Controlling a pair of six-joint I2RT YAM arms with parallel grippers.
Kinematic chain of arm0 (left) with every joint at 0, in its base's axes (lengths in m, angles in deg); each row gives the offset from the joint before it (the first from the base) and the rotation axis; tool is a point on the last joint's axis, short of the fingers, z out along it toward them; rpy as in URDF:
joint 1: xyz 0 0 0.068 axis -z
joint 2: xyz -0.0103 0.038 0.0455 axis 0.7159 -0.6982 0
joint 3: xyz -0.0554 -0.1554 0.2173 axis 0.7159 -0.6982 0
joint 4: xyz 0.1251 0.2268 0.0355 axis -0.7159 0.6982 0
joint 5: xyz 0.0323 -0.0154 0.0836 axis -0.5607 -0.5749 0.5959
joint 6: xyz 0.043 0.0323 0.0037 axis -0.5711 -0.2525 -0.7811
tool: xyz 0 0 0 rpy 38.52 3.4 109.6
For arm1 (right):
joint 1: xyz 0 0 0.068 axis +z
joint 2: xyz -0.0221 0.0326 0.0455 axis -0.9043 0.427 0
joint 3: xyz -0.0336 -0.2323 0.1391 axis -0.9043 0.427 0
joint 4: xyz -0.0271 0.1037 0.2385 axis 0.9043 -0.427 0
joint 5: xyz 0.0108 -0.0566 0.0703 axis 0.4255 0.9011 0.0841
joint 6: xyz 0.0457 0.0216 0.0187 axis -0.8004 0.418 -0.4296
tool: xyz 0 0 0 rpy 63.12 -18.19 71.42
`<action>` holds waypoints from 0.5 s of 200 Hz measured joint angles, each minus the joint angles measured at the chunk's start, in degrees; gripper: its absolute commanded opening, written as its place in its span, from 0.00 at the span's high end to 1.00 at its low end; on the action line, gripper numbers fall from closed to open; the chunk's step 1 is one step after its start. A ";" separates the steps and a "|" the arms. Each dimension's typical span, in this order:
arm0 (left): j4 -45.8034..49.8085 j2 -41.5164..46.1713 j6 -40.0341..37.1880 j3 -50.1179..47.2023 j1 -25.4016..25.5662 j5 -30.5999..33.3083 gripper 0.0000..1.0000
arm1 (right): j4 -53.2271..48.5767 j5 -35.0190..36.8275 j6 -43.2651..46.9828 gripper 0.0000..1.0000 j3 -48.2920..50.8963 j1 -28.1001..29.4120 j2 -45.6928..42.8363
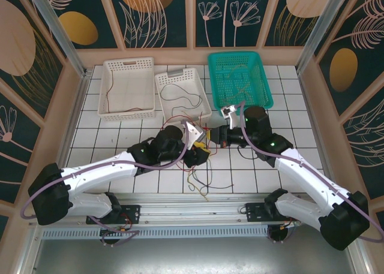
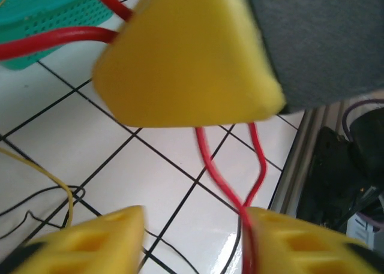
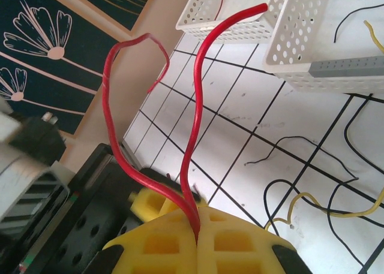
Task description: Untangle the cables
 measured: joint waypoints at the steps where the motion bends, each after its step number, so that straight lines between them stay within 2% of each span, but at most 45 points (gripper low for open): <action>1: -0.07 0.00 -0.35 -0.02 0.00 -0.13 0.74 | 0.02 0.00 0.00 1.00 0.00 0.00 0.00; 25: -1.55 -0.15 0.72 -0.59 0.11 -1.36 1.00 | 0.55 0.04 -0.02 1.00 0.00 -0.02 0.00; 62: -4.22 0.11 1.33 -1.95 0.15 -1.64 1.00 | 0.81 0.28 0.00 1.00 0.00 0.00 -0.17; 100: -6.73 3.21 3.19 -4.68 0.15 1.09 1.00 | 1.51 0.17 -0.52 1.00 0.00 0.07 -0.22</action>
